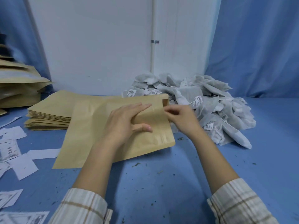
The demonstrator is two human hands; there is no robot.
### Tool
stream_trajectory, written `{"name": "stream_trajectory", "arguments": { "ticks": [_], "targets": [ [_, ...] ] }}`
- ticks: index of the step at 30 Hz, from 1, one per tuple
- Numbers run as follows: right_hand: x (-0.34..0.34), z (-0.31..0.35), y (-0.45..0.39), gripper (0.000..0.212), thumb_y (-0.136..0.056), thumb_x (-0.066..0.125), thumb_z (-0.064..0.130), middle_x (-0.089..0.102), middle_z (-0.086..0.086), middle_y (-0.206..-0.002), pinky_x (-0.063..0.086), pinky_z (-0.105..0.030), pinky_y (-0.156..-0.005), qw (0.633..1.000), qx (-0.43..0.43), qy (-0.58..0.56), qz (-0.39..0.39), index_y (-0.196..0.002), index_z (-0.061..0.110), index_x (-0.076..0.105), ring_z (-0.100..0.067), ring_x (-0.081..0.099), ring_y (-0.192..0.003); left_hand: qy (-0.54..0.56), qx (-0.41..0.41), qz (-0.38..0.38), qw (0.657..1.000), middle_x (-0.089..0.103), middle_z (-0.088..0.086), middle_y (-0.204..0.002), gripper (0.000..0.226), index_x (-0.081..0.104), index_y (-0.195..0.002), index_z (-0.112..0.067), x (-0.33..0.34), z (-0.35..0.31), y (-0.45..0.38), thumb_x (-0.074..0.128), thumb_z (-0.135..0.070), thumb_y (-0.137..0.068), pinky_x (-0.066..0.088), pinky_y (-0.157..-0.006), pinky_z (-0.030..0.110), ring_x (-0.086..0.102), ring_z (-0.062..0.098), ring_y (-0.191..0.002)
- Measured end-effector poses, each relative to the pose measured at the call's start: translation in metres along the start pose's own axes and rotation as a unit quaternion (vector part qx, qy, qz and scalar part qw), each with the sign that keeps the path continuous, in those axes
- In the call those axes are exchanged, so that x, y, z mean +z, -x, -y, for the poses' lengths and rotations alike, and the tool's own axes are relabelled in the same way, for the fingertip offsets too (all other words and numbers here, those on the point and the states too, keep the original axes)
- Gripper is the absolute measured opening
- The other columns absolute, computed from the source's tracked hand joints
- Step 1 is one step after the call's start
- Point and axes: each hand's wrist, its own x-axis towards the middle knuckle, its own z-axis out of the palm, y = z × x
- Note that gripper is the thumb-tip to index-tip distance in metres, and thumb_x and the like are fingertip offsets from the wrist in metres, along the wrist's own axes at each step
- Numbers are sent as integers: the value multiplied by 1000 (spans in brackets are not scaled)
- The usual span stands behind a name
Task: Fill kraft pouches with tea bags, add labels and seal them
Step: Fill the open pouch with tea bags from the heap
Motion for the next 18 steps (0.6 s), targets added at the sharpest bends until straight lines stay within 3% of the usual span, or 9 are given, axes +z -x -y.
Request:
{"name": "stream_trajectory", "arguments": {
  "ticks": [1,3,4,6,8,10,12,14,18],
  "targets": [
    [-8,-8,-4,13,-82,66,17,68,2,-92,43,-21,-77,993,5,63,-104,-93,20,72,-12,59,-88,-19,-8,-11,1000,51,-9,-136,70,55,-124,-42,0,1,0,79,-46,-58,27,-107,26,43,9,-125],
    [-23,-20,-6,20,-82,64,23,57,-3,-116,37,-27,-85,914,49,251,-316,-100,28,68,-22,48,-108,-57,-10,-31,998,52,-7,-135,72,54,-127,-39,0,-1,0,73,-52,-59,24,-104,27,43,12,-123],
    [-28,-26,-6,26,-81,63,24,46,-9,-129,34,-34,-93,879,85,309,-355,-107,30,64,-28,39,-117,-74,-3,-40,996,54,-6,-131,73,55,-127,-37,0,-2,-1,70,-56,-58,23,-100,26,44,13,-120],
    [-36,-34,-6,37,-85,58,28,30,-17,-143,24,-44,-105,873,162,338,-313,-122,33,55,-37,27,-129,-89,2,-50,995,57,-4,-126,76,55,-127,-35,0,-3,0,64,-61,-56,23,-93,25,44,15,-115],
    [-41,-43,-5,43,-91,49,28,43,-19,-136,27,-44,-105,891,204,342,-217,-134,33,44,-38,36,-125,-86,-2,-43,995,57,-5,-126,78,54,-128,-35,1,-4,0,61,-62,-56,22,-92,23,44,15,-115],
    [-43,-48,-4,44,-92,47,22,60,-15,-116,34,-40,-97,898,151,348,-225,-135,30,45,-33,46,-116,-82,1,-42,996,57,-6,-125,78,54,-128,-36,1,-3,1,60,-63,-55,20,-91,21,44,14,-114],
    [-44,-42,-4,40,-88,53,23,65,-7,-103,35,-37,-95,893,59,308,-323,-129,27,53,-27,49,-113,-79,0,-48,996,57,-6,-126,77,54,-128,-36,0,-2,0,60,-63,-56,20,-91,21,44,13,-115],
    [-42,-34,-5,38,-86,57,30,63,3,-96,37,-29,-92,902,17,184,-390,-123,29,56,-20,51,-107,-78,-8,-52,996,55,-8,-130,78,53,-129,-37,-1,-1,0,60,-63,-56,20,-95,23,43,13,-118],
    [-39,-23,-3,30,-81,55,29,59,23,-92,44,-18,-76,900,16,-133,-414,-111,35,57,1,57,-92,-77,-13,-61,995,55,-7,-129,74,52,-129,-37,-3,-1,0,66,-59,-59,19,-93,21,42,11,-116]
  ]
}}
